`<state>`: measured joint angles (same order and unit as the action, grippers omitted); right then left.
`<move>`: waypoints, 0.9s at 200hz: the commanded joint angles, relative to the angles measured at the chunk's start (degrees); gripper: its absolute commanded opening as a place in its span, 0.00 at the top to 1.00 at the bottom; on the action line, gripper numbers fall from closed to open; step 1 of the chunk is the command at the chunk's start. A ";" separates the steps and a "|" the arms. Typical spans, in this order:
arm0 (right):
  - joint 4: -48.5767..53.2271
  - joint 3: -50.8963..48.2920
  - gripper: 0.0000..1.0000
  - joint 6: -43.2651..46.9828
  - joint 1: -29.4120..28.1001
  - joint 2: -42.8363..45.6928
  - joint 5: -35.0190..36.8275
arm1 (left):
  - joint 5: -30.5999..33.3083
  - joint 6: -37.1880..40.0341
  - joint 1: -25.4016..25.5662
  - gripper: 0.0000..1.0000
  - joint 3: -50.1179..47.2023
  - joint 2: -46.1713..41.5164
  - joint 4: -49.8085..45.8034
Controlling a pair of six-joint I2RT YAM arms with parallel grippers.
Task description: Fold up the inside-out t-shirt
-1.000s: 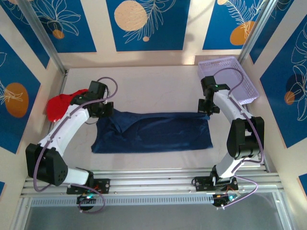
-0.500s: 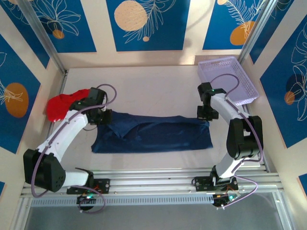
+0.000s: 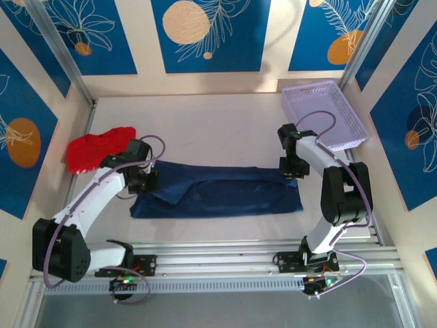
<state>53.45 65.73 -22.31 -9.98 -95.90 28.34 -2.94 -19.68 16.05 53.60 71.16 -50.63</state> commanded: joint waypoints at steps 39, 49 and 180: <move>-0.43 1.75 0.61 0.84 -5.58 6.46 1.72 | -3.83 -1.76 -0.95 1.00 -1.45 -1.78 -1.34; -2.50 1.71 0.59 2.49 -8.44 8.89 -0.95 | -3.74 -1.85 -1.11 1.00 -1.96 -1.77 -0.95; -59.68 -4.02 0.23 10.76 -54.26 -5.91 -7.80 | -6.73 -3.01 -1.99 1.00 -1.09 -2.55 0.54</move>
<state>3.14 59.16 -16.62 -61.32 -98.17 11.51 -8.58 -22.20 14.83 51.46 70.17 -49.71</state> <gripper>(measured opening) 0.771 0.040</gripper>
